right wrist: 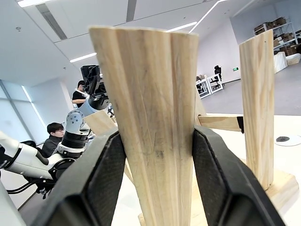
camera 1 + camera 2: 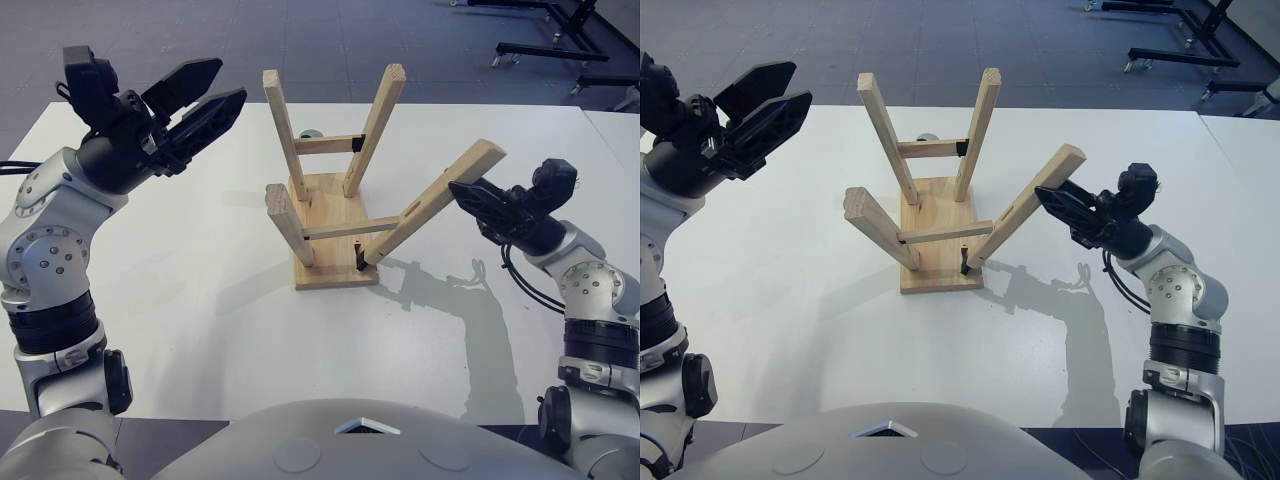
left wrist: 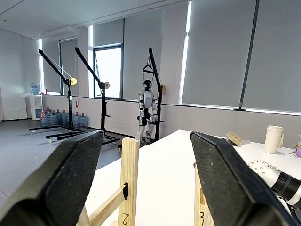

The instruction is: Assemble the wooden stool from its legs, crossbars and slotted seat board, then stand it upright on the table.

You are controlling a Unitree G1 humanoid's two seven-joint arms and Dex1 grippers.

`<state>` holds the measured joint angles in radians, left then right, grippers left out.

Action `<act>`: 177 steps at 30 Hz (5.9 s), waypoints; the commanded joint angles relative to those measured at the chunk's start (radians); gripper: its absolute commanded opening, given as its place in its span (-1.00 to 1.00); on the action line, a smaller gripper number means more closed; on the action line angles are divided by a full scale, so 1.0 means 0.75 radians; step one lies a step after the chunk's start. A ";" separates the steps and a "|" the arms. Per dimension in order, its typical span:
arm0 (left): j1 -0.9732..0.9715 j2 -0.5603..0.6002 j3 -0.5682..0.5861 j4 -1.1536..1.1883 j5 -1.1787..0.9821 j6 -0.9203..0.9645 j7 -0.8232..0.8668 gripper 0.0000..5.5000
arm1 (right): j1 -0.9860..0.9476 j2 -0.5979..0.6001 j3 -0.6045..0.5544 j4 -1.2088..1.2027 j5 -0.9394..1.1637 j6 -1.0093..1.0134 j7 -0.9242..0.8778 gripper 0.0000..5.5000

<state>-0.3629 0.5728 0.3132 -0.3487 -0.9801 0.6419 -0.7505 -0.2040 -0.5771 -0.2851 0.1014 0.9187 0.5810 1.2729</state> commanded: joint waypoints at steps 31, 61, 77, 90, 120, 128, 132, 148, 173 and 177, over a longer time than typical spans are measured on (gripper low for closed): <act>-0.062 0.056 -0.052 0.093 0.059 -0.033 -0.099 0.22 | -0.324 -0.052 0.284 0.267 -0.385 -0.357 0.315 -0.26; -0.056 0.063 -0.060 0.109 0.082 -0.038 -0.114 0.22 | -0.300 -0.028 0.381 0.105 -0.413 -0.428 0.305 -0.26; -0.020 0.025 -0.085 0.073 0.093 -0.044 -0.089 0.22 | -0.286 -0.005 0.419 0.079 -0.439 -0.480 0.293 -0.26; -0.031 0.023 -0.117 0.083 0.098 -0.040 -0.096 0.22 | -0.298 0.030 0.447 -0.030 -0.423 -0.397 0.196 -0.26; -0.074 0.023 -0.145 0.106 0.087 -0.020 -0.097 0.22 | -0.192 0.067 0.411 -0.272 -0.422 -0.370 -0.046 0.43; -0.089 0.000 -0.116 0.094 0.042 -0.013 -0.056 0.22 | -0.181 0.132 0.255 -0.429 -0.222 -0.266 -0.254 0.56; -0.082 -0.010 -0.088 0.058 0.009 -0.005 0.003 0.22 | -0.071 0.191 0.190 -0.631 -0.060 -0.188 -0.431 0.56; 0.598 0.057 0.305 0.003 0.263 -0.160 0.222 0.22 | -0.088 0.147 0.043 -0.908 0.217 -0.147 -0.795 0.56; 0.710 0.002 -0.582 0.144 1.068 -0.350 0.123 0.22 | -0.393 0.125 0.165 -0.804 0.129 -0.141 -0.812 0.56; 0.723 0.000 -0.564 0.077 1.031 -0.279 0.107 0.22 | -0.334 0.102 0.215 -0.870 0.034 -0.154 -0.790 0.56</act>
<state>0.1779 0.5638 -0.1154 -0.2719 -0.2000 0.4076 -0.6651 -0.4770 -0.4853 -0.1478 -0.5238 0.9806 0.4721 0.6679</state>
